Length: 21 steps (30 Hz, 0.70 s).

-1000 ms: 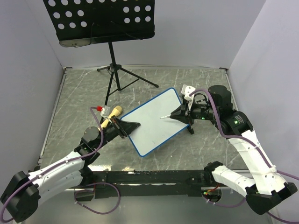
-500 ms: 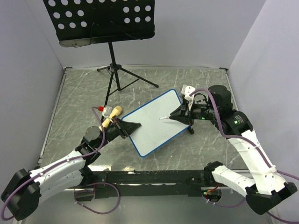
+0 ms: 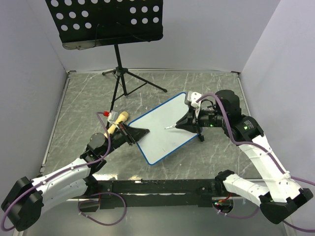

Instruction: Write a sentence on the whiteboard

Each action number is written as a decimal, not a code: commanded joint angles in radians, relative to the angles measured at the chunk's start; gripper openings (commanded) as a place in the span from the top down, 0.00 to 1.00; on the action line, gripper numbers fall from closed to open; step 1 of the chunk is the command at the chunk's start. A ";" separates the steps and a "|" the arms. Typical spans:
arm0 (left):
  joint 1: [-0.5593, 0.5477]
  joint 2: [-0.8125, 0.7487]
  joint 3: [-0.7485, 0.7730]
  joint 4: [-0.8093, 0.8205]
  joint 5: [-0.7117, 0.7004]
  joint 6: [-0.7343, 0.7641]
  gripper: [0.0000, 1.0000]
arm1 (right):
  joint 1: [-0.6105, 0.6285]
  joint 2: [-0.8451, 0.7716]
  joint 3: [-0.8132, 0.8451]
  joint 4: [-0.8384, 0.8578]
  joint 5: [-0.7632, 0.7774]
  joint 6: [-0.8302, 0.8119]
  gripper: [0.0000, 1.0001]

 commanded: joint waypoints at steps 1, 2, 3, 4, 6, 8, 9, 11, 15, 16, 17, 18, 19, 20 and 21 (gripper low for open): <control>-0.009 -0.002 0.064 0.172 0.003 -0.034 0.99 | 0.031 0.007 0.051 0.030 0.007 -0.013 1.00; -0.012 -0.002 0.064 0.174 0.002 -0.034 0.99 | 0.036 0.007 0.051 0.030 0.009 -0.015 1.00; -0.012 -0.002 0.063 0.176 0.003 -0.034 0.99 | 0.041 0.007 0.054 0.028 0.012 -0.016 1.00; -0.014 -0.002 0.063 0.174 0.000 -0.034 0.99 | 0.044 0.007 0.054 0.025 0.013 -0.018 1.00; -0.015 -0.002 0.064 0.174 0.000 -0.033 0.99 | 0.045 0.007 0.052 0.027 0.013 -0.019 1.00; -0.018 -0.004 0.067 0.168 -0.001 -0.031 0.99 | 0.045 0.004 0.052 0.025 0.013 -0.019 1.00; -0.020 -0.002 0.067 0.169 -0.001 -0.031 0.99 | 0.045 0.002 0.052 0.024 0.013 -0.019 1.00; -0.018 -0.002 0.069 0.168 0.000 -0.030 0.99 | 0.047 0.004 0.052 0.024 0.013 -0.021 1.00; -0.021 0.001 0.070 0.169 -0.001 -0.031 0.99 | 0.045 0.004 0.052 0.025 0.012 -0.021 1.00; -0.023 0.001 0.069 0.171 -0.001 -0.031 0.99 | 0.047 0.002 0.051 0.025 0.010 -0.021 1.00; -0.023 0.001 0.067 0.171 -0.001 -0.031 0.99 | 0.047 0.004 0.052 0.024 0.012 -0.019 1.00; -0.021 0.001 0.069 0.169 -0.003 -0.031 0.99 | 0.047 0.004 0.051 0.025 0.012 -0.019 1.00; -0.023 -0.001 0.067 0.169 -0.003 -0.030 0.99 | 0.047 0.002 0.049 0.025 0.010 -0.019 1.00; -0.024 -0.001 0.067 0.171 -0.003 -0.031 0.99 | 0.047 0.002 0.049 0.025 0.009 -0.019 1.00; -0.024 -0.001 0.069 0.171 -0.003 -0.031 0.99 | 0.045 0.002 0.048 0.027 0.010 -0.019 1.00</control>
